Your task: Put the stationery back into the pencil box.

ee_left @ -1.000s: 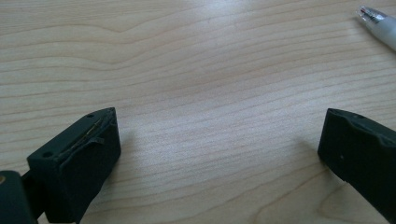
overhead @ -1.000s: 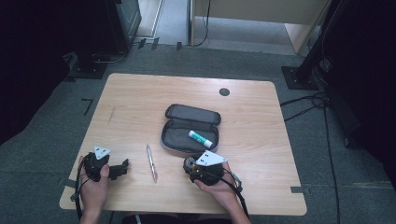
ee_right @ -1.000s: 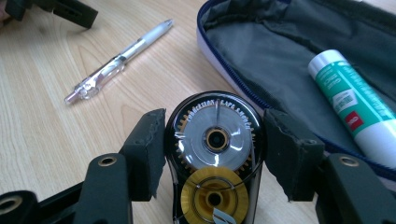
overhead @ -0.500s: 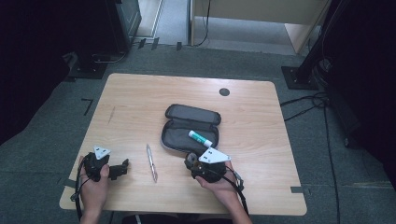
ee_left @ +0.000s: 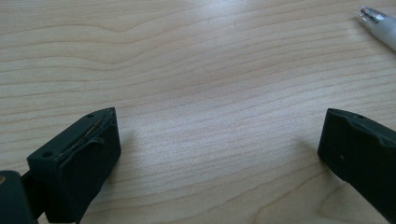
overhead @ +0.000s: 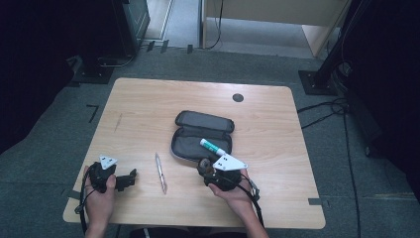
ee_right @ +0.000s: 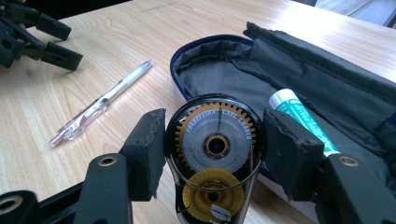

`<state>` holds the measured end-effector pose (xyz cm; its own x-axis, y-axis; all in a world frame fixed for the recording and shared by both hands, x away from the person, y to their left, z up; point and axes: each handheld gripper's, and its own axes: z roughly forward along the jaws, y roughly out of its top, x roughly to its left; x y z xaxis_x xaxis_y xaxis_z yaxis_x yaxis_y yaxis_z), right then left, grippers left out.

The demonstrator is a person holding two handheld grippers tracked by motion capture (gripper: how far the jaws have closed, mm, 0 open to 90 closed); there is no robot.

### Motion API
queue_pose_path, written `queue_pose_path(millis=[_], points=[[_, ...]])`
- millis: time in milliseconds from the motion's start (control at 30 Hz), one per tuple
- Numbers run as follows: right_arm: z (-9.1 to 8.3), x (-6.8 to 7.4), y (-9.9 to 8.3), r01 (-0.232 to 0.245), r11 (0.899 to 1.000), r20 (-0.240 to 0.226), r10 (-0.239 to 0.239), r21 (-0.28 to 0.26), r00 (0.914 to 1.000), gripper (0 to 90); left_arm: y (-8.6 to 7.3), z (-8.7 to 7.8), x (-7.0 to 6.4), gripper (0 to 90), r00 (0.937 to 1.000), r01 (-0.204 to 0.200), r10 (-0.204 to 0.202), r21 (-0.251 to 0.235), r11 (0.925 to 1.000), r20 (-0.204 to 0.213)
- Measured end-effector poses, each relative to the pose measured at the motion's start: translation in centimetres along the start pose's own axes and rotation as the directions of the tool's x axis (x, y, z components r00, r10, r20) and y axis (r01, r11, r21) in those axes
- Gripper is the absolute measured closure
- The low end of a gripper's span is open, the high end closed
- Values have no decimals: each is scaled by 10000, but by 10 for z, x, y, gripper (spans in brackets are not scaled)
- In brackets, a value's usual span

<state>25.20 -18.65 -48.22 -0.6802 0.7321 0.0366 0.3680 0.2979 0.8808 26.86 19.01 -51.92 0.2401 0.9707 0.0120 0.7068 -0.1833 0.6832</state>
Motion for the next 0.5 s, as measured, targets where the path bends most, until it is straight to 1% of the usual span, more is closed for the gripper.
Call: queue_pose_path(millis=[133, 300, 500], points=[[0, -2, 3, -36, 10000, 54, 37, -92, 10000, 417, 0, 0, 0, 0, 10000, 4, -4, -5, 10000, 1], [-1, -4, 10, 41, 9999, 139, -39, -131, 9999, 417, 0, 0, 0, 0, 10000, 5, -5, -4, 10000, 2], [-2, -8, 19, -12, 9995, 218, 19, -306, 9998, 417, 0, 0, 0, 0, 10000, 4, -4, -4, 10000, 1]])
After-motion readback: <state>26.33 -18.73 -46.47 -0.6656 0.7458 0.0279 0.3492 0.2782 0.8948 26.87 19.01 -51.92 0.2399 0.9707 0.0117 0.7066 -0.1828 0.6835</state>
